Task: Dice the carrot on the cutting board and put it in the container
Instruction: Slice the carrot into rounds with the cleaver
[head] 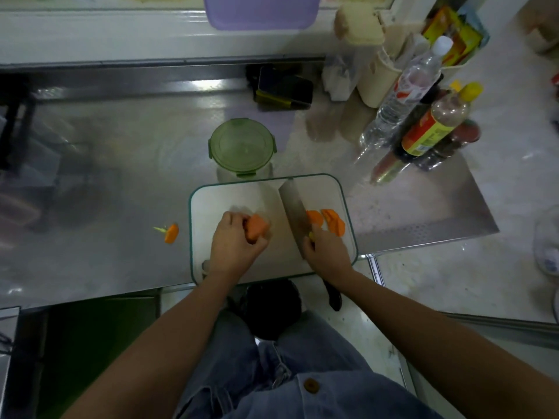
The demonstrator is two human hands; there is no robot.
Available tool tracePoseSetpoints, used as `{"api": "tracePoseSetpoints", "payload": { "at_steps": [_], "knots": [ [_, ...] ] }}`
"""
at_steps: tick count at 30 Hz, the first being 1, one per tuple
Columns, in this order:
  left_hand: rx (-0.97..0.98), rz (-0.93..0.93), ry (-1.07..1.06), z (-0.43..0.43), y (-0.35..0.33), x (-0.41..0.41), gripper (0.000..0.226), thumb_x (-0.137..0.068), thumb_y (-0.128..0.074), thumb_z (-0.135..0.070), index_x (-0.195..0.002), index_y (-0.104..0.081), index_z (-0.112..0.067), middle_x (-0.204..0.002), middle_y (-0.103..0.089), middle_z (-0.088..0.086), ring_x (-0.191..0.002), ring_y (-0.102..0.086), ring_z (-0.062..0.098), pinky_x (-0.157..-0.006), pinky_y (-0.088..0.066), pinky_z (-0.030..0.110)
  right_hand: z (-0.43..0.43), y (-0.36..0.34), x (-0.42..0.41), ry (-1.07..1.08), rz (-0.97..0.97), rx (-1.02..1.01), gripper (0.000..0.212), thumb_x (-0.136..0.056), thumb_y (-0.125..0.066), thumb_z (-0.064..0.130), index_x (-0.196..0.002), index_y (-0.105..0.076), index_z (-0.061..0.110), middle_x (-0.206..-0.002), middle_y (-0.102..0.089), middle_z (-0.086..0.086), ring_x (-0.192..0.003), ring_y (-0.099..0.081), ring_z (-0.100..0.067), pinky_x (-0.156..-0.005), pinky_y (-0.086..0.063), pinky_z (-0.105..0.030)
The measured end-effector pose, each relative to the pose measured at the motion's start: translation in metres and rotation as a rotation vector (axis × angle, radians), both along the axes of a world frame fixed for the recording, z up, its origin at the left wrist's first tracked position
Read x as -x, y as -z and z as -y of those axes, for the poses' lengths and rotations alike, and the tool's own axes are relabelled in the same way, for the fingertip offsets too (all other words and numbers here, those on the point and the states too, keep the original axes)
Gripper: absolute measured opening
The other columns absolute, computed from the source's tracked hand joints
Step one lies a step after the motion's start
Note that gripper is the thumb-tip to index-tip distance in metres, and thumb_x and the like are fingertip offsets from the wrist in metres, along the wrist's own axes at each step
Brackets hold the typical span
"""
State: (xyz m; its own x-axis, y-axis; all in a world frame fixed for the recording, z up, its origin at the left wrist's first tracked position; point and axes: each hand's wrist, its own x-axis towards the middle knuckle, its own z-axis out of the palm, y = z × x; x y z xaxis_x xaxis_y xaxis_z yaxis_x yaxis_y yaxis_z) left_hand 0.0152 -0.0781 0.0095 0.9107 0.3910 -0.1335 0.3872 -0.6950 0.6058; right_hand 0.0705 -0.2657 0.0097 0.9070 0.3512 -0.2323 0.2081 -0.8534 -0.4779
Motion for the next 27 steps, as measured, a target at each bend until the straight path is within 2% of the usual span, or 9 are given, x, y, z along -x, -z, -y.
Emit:
{"api": "tracePoseSetpoints", "payload": {
  "at_steps": [2, 6, 9, 11, 13, 18, 21, 27],
  "knots": [
    [-0.011, -0.006, 0.06, 0.006, 0.0, -0.005, 0.052, -0.072, -0.074, -0.035, -0.115, -0.058, -0.01, -0.11, -0.052, 0.009, -0.094, -0.055, 0.024, -0.079, -0.04, 0.029, 0.009, -0.003, -0.007, 0.022, 0.008, -0.012, 0.047, -0.094, -0.045, 0.017, -0.14, -0.037, 0.013, -0.103, -0.059, -0.013, -0.081, -0.061, -0.032, -0.064, -0.051, -0.04],
    [-0.04, -0.021, 0.193, 0.025, 0.004, -0.017, 0.05, -0.078, -0.069, -0.035, -0.119, -0.056, -0.01, -0.113, -0.051, 0.009, -0.096, -0.055, 0.025, -0.083, -0.043, 0.032, 0.015, -0.006, -0.012, -0.023, 0.021, -0.057, 0.046, -0.094, -0.047, 0.02, -0.139, -0.039, 0.018, -0.097, -0.06, -0.014, -0.087, -0.059, -0.031, -0.065, -0.05, -0.041],
    [-0.083, -0.068, 0.275, 0.035, 0.009, -0.025, 0.046, -0.083, -0.065, -0.032, -0.121, -0.055, -0.01, -0.116, -0.051, 0.01, -0.105, -0.053, 0.026, -0.089, -0.042, 0.034, 0.016, -0.006, -0.01, -0.049, 0.017, -0.028, 0.047, -0.094, -0.047, 0.022, -0.14, -0.037, 0.017, -0.099, -0.058, -0.013, -0.077, -0.058, -0.03, -0.063, -0.051, -0.043],
    [-0.113, -0.076, 0.299, 0.036, 0.012, -0.028, 0.042, -0.085, -0.063, -0.031, -0.122, -0.055, -0.012, -0.117, -0.052, 0.01, -0.108, -0.051, 0.026, -0.09, -0.04, 0.034, 0.017, -0.004, -0.009, -0.075, 0.003, 0.01, 0.044, -0.094, -0.046, 0.023, -0.136, -0.04, 0.014, -0.092, -0.059, -0.013, -0.073, -0.058, -0.032, -0.06, -0.051, -0.043],
    [-0.139, -0.087, 0.288, 0.035, 0.012, -0.028, 0.044, -0.085, -0.063, -0.034, -0.124, -0.055, -0.015, -0.118, -0.054, 0.008, -0.11, -0.051, 0.026, -0.09, -0.041, 0.035, 0.018, -0.004, -0.008, -0.087, -0.029, 0.029, 0.038, -0.094, -0.046, 0.023, -0.13, -0.043, 0.011, -0.084, -0.06, -0.014, -0.073, -0.059, -0.033, -0.06, -0.051, -0.044],
    [-0.112, -0.085, 0.223, 0.034, 0.013, -0.023, 0.05, -0.082, -0.067, -0.04, -0.126, -0.056, -0.019, -0.122, -0.054, 0.006, -0.113, -0.049, 0.027, -0.093, -0.041, 0.038, 0.016, -0.017, -0.018, -0.115, 0.018, -0.026, 0.036, -0.09, -0.049, 0.021, -0.125, -0.048, 0.014, -0.094, -0.057, -0.009, -0.086, -0.056, -0.029, -0.066, -0.05, -0.042],
    [-0.077, -0.034, 0.185, 0.035, 0.012, -0.022, 0.045, -0.083, -0.067, -0.039, -0.12, -0.061, -0.014, -0.117, -0.058, 0.007, -0.107, -0.053, 0.027, -0.089, -0.041, 0.034, 0.016, -0.028, -0.021, -0.152, 0.049, -0.063, 0.035, -0.087, -0.05, 0.018, -0.122, -0.051, 0.013, -0.098, -0.053, -0.007, -0.093, -0.053, -0.028, -0.069, -0.049, -0.041],
    [-0.07, -0.05, 0.161, 0.036, 0.009, -0.024, 0.035, -0.084, -0.066, -0.038, -0.107, -0.067, -0.011, -0.107, -0.06, 0.008, -0.097, -0.055, 0.027, -0.082, -0.041, 0.033, 0.01, -0.041, -0.024, -0.24, 0.024, -0.016, 0.03, -0.086, -0.05, 0.015, -0.116, -0.054, 0.012, -0.1, -0.057, -0.01, -0.099, -0.051, -0.028, -0.077, -0.046, -0.043]
  ]
}}
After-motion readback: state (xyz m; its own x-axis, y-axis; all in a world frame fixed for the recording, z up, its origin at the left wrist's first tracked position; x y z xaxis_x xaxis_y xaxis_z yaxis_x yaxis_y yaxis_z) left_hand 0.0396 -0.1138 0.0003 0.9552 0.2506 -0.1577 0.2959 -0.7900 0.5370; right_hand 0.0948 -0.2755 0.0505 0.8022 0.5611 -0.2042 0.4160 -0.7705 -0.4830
